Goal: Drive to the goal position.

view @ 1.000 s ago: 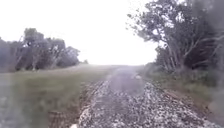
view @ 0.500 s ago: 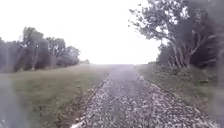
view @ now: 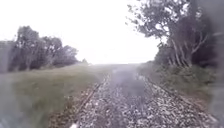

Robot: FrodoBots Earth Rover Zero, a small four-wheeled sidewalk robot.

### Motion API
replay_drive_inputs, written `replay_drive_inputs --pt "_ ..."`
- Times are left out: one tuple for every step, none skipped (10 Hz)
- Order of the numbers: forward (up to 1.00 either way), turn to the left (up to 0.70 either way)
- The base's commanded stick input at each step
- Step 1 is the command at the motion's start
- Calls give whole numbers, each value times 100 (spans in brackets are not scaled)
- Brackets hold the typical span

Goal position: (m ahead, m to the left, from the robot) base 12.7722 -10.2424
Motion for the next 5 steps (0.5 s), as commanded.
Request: replay_drive_inputs --pt "70 0" --pt "70 0" --pt "70 0" --pt "70 0" --pt "70 0"
